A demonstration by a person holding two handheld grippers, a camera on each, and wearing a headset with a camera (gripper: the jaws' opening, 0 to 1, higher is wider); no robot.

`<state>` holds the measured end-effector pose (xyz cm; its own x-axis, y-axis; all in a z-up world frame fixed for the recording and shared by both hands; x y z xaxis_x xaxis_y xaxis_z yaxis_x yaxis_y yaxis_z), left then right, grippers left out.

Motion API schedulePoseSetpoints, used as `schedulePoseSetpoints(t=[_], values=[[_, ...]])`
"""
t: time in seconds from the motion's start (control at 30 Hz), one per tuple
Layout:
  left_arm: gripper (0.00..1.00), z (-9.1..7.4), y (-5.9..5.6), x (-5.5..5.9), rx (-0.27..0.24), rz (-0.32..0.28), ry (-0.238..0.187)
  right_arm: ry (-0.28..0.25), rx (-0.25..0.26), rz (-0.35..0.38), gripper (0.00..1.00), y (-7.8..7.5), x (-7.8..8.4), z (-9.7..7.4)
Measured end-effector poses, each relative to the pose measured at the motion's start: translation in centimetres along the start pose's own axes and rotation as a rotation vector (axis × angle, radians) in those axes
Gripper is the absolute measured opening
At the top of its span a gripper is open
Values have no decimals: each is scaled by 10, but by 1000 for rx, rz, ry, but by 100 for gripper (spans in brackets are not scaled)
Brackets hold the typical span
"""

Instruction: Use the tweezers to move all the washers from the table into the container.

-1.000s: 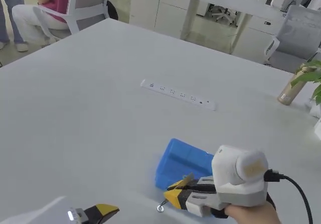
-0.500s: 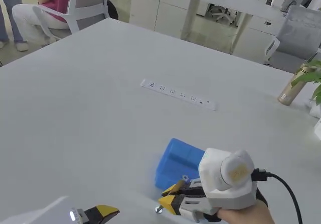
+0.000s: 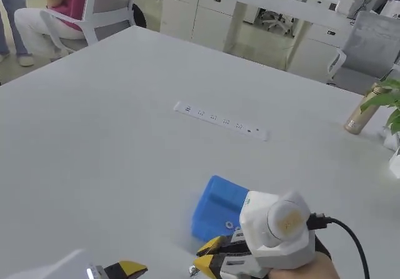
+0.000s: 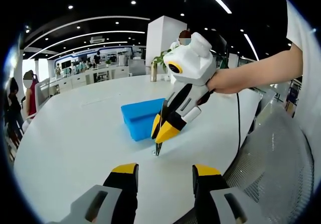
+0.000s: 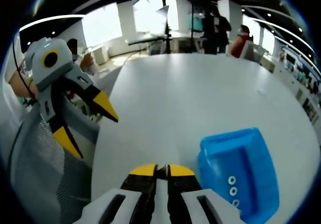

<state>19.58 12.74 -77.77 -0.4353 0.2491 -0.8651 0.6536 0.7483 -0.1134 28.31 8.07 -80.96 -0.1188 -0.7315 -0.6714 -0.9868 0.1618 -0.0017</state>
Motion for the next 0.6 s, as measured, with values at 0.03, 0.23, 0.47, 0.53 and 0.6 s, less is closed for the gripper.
schedulePoseSetpoints(t=[0.03,0.23,0.47,0.53,0.6], values=[[41,0,0,0,1,0,1,2,-1,-3,4,1,0,0],[41,0,-1,0,4,1,4,10,11,-24,4,-2,0,0],[41,0,-1,1,4,1,7,11,16,-25,4,-2,-2,-1],[41,0,0,1,4,2,6,13,17,-24,4,-2,-2,-1],[41,0,0,1,3,0,5,17,16,-23,4,-2,-1,-1]])
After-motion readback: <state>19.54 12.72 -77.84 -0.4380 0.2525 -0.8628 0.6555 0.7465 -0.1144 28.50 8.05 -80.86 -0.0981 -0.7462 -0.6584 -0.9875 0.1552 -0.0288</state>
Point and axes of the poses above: the centre of the closed fingertips' face, and the gripper's own axes: z roughly forward along the fingers, y roughly to its left, x roughly out of its underside, the point moved 2 cm from there along -z, roughly backward along the fingers, and after that the axes turned 6 degrees about x, right-handed, at the moved point
